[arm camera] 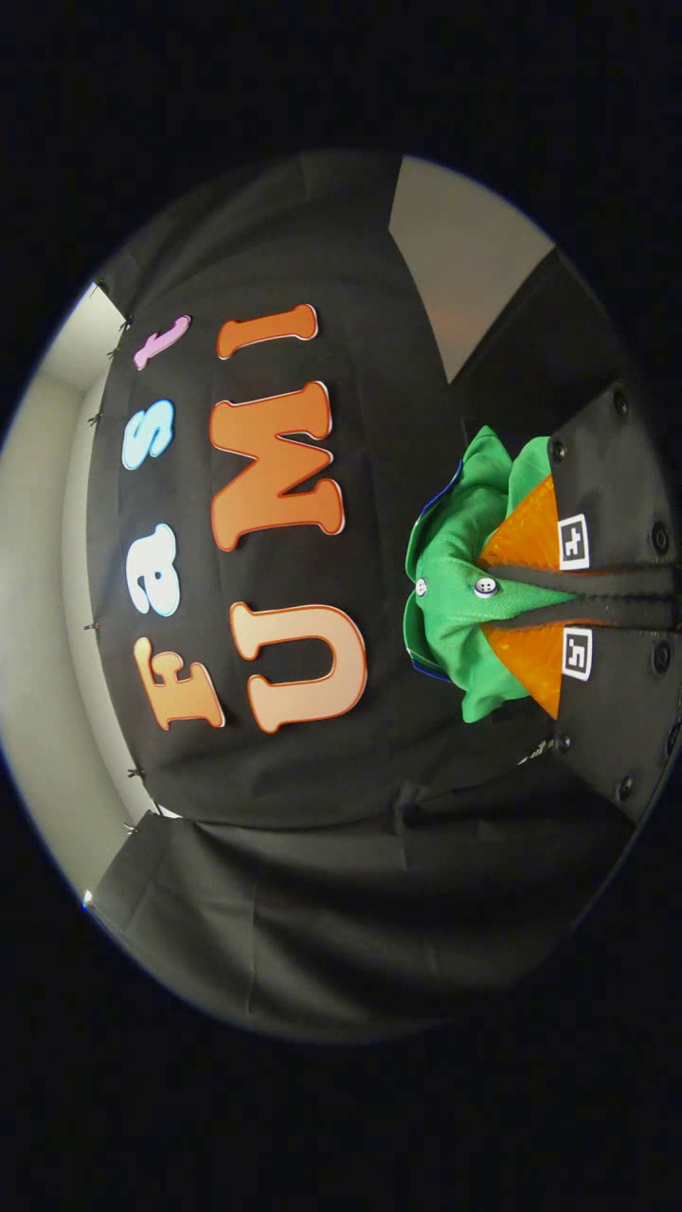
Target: Put the clothes into the washing machine and then close the washing machine lid.
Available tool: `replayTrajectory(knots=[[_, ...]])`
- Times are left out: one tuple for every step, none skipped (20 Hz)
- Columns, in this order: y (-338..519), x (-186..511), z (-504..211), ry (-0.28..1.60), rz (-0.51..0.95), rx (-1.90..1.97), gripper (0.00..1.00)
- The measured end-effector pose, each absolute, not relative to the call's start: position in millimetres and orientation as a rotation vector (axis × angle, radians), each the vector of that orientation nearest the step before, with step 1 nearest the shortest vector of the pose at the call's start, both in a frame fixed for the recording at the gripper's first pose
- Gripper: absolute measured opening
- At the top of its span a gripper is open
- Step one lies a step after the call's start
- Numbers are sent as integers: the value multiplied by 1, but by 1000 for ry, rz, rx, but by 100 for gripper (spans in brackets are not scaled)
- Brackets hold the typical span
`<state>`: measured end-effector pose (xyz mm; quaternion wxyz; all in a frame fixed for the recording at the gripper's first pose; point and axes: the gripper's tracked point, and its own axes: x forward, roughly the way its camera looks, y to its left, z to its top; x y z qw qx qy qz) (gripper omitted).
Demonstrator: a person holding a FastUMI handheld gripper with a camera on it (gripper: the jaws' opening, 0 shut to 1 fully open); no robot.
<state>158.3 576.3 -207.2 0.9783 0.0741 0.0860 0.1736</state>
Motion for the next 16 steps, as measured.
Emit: replayTrajectory(knots=[[582, 159, -220, 190, 357, 144, 9], [587, 160, -231, 208, 364, 143, 9], [593, 162, -241, 227, 368, 144, 9], [597, 164, -251, 248, 371, 148, 9], [601, 167, -264, 271, 372, 154, 9], [604, 166, -278, 292, 372, 160, 9], [607, 168, -292, 316, 370, 162, 9], [607, 170, -308, 341, 367, 165, 9], [608, 172, -325, 369, 364, 168, 9], [611, 174, -340, 397, 360, 173, 9], [612, 176, -356, 426, 355, 179, 9], [613, 178, -372, 455, 352, 185, 9], [613, 180, -389, 486, 344, 188, 9], [613, 179, -404, 518, 339, 190, 9], [611, 180, -418, 541, 332, 187, 9], [609, 180, -432, 565, 327, 180, 9]])
